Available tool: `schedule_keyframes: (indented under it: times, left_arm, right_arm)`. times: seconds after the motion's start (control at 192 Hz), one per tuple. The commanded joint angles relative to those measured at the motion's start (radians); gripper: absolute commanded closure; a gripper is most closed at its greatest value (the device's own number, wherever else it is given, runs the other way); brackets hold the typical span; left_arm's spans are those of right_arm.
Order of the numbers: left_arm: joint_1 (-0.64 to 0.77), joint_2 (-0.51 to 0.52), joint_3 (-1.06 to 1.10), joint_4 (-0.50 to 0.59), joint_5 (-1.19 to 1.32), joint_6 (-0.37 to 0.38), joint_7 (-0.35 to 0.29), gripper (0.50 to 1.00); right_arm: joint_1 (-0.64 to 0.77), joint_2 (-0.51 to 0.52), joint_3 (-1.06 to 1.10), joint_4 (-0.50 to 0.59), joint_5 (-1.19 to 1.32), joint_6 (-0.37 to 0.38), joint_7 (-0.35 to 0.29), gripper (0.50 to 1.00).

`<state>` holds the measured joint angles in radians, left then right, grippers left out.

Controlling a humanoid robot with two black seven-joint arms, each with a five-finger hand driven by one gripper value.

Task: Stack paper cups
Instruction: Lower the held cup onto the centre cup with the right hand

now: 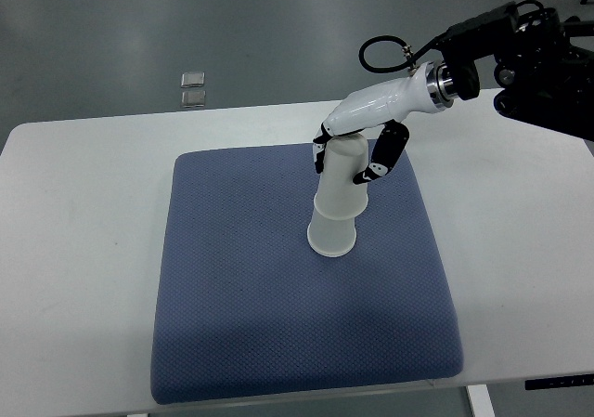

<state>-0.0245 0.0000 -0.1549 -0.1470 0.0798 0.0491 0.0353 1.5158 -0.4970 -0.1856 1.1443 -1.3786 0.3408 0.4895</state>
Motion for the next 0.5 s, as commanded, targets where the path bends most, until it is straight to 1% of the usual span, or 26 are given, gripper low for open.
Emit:
schedule_keyframes:
  times: [0.0,0.141,0.24,0.261,0.266,0.292,0.298,0.35,0.376,0.433,0.459,0.496]
  left_arm:
    - [0.000,0.000,0.000,0.001,0.000,0.000,0.000,0.500]
    - [0.000,0.000,0.000,0.000,0.000,0.000,0.000,0.500]
    - [0.000,0.000,0.000,0.000,0.000,0.000,0.000,0.500]
    - [0.000,0.000,0.000,0.000,0.000,0.000,0.000,0.500]
    - [0.000,0.000,0.000,0.000,0.000,0.000,0.000,0.500]
    - [0.000,0.000,0.000,0.001,0.000,0.000,0.000,0.500]
    - [0.000,0.000,0.000,0.000,0.000,0.000,0.000,0.500]
    - [0.000,0.000,0.000,0.001,0.000,0.000,0.000,0.500]
    - [0.000,0.000,0.000,0.000,0.000,0.000,0.000,0.500]
    - [0.000,0.000,0.000,0.000,0.000,0.000,0.000,0.500]
    - [0.000,0.000,0.000,0.000,0.000,0.000,0.000,0.500]
    - [0.000,0.000,0.000,0.000,0.000,0.000,0.000,0.500]
  right_arm:
    - [-0.009,0.003,0.000,-0.006,-0.002,-0.016,-0.003,0.861]
    - [-0.028,0.009,0.000,-0.017,-0.003,-0.036,-0.003,0.844]
    - [-0.034,0.009,0.002,-0.017,-0.003,-0.049,-0.003,0.805]
    - [-0.034,0.009,0.002,-0.020,-0.002,-0.051,-0.003,0.789]
    - [-0.034,0.009,0.002,-0.020,-0.002,-0.052,-0.003,0.777]
    - [-0.036,0.011,0.002,-0.020,0.000,-0.052,-0.003,0.756]
    - [-0.036,0.011,0.002,-0.020,0.000,-0.052,-0.003,0.746]
    - [-0.039,0.011,0.002,-0.020,0.003,-0.049,-0.003,0.728]
    - [-0.039,0.011,0.002,-0.020,0.006,-0.046,-0.003,0.709]
    - [-0.039,0.011,0.002,-0.020,0.007,-0.043,-0.002,0.697]
    - [-0.039,0.009,0.003,-0.020,0.007,-0.043,-0.002,0.677]
    - [-0.037,0.008,0.003,-0.020,0.007,-0.042,-0.002,0.664]
